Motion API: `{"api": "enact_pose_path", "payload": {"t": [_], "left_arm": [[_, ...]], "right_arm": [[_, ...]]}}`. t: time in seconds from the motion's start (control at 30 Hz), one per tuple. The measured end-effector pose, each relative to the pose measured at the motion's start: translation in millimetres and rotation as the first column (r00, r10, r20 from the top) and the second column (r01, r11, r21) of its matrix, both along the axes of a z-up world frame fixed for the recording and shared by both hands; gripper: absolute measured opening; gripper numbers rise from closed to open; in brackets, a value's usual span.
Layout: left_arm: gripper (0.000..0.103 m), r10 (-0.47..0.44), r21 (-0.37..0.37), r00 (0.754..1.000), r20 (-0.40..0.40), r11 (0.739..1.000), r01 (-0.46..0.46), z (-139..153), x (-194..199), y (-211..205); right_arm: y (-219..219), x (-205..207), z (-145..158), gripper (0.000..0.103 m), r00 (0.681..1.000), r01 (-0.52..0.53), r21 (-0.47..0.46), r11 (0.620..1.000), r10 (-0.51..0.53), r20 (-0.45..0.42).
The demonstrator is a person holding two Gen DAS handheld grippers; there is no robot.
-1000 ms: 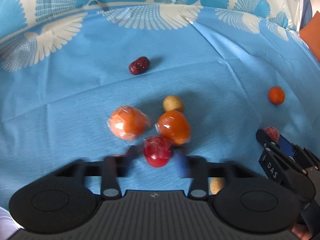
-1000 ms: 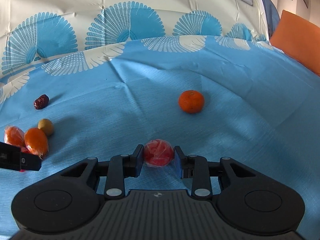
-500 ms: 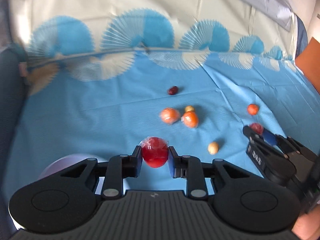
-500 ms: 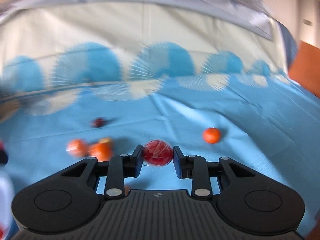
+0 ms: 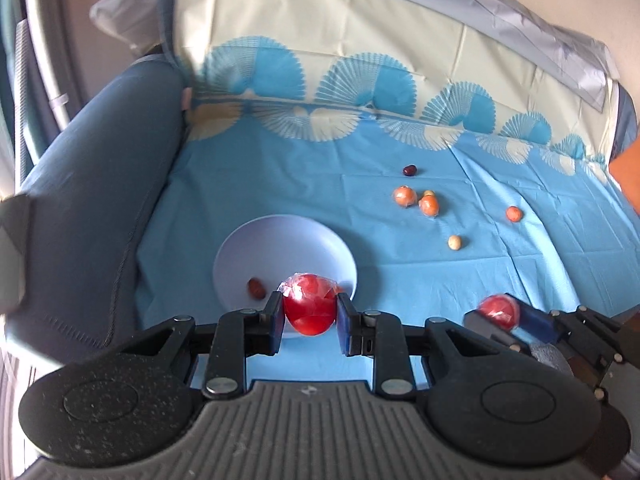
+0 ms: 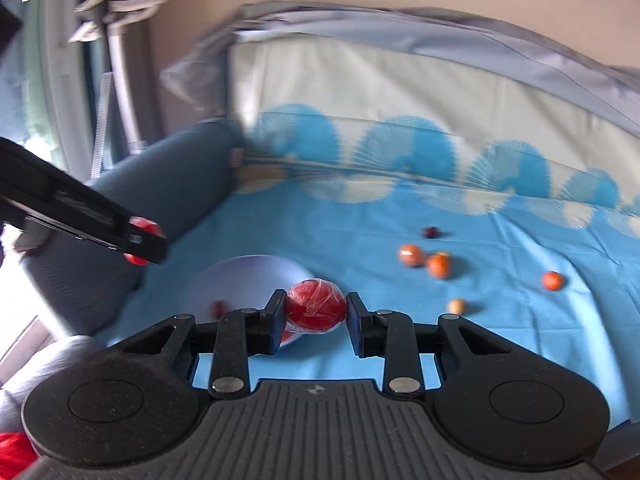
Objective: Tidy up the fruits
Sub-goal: 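Carry both wrapped red fruits to the plate and release them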
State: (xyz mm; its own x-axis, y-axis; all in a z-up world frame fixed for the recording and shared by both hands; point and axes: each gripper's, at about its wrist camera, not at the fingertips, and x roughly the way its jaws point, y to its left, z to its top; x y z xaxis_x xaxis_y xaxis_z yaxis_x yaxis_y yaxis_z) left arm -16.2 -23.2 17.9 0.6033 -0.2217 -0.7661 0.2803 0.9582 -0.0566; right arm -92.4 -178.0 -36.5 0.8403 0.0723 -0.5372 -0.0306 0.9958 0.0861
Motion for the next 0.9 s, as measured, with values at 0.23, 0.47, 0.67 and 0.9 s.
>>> {"api": "enact_pose_path", "payload": {"t": [0.23, 0.47, 0.67, 0.9], "left_arm": [[0.029, 0.052, -0.081, 0.999, 0.008, 0.995, -0.051, 15.3, -43.9, 38.1], [0.029, 0.063, -0.125, 0.997, 0.043, 0.99, -0.057, 25.6, -64.6, 52.9], [0.029, 0.065, -0.154, 0.997, 0.051, 0.986, -0.056, 28.1, -66.5, 61.6], [0.029, 0.066, -0.155, 0.996, 0.061, 0.986, -0.056, 27.2, -63.7, 64.2]], "right_arm": [[48.2, -39.2, 19.6, 0.033, 0.995, -0.096, -0.067, 0.993, 0.098, 0.02], [64.6, -55.5, 29.9, 0.033, 0.993, -0.108, -0.126, 0.986, 0.113, 0.037], [71.9, -58.5, 32.6, 0.033, 0.991, -0.118, -0.158, 0.98, 0.127, 0.048], [71.3, -56.5, 29.6, 0.033, 0.992, -0.113, -0.167, 0.98, 0.121, 0.038]]}}
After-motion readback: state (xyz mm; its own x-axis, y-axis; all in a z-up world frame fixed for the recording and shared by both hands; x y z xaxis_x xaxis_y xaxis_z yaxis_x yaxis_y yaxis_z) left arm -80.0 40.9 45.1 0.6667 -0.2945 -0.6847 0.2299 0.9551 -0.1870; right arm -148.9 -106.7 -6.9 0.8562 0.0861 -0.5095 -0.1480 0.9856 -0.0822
